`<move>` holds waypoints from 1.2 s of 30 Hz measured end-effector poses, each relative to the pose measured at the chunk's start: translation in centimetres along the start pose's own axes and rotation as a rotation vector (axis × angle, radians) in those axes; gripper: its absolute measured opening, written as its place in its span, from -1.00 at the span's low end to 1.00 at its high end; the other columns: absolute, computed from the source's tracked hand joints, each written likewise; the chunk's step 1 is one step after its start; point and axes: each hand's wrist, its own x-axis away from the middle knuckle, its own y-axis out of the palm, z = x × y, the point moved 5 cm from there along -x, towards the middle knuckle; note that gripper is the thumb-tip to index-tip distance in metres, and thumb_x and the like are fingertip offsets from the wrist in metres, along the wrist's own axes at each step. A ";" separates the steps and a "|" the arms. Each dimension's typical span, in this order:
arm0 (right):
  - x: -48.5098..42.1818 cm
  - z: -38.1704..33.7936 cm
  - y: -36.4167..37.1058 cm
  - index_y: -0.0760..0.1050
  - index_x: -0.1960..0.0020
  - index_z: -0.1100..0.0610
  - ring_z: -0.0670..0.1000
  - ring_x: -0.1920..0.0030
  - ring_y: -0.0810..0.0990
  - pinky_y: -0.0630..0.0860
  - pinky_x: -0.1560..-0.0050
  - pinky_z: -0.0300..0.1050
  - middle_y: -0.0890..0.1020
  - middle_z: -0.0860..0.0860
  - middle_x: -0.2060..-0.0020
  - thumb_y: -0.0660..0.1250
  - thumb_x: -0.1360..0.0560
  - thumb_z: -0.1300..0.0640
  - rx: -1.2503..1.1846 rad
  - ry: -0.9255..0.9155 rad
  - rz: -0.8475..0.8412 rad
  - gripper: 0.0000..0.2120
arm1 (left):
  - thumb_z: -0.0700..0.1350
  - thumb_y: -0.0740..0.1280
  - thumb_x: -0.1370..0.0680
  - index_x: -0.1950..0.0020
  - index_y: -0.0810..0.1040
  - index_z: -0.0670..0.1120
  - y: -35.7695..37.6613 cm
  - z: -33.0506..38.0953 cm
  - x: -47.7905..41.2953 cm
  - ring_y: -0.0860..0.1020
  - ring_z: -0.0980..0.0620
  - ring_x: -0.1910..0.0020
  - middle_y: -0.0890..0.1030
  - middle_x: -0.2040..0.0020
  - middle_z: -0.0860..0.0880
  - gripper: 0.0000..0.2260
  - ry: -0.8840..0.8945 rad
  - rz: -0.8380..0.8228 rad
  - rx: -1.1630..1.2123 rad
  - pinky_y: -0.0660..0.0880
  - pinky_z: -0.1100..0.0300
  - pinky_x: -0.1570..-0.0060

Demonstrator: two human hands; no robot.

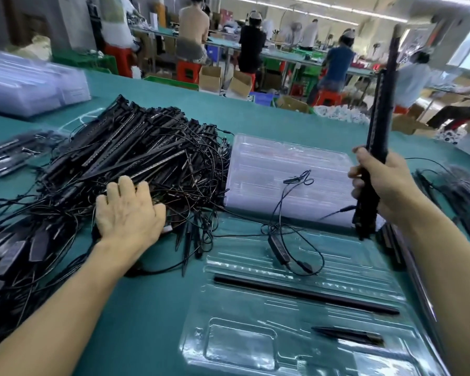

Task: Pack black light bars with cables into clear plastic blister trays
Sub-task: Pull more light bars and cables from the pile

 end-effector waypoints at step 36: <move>4.6 7.1 0.1 0.31 -0.12 0.15 0.06 0.39 0.62 0.61 0.35 -0.08 0.52 0.15 0.30 0.33 -0.47 0.46 -0.128 0.128 0.051 -0.65 | -0.10 0.27 -0.44 0.45 0.36 -0.05 -2.1 3.5 4.2 0.50 -0.05 0.35 0.50 0.43 0.05 -0.75 0.327 0.176 0.395 0.46 -0.03 0.03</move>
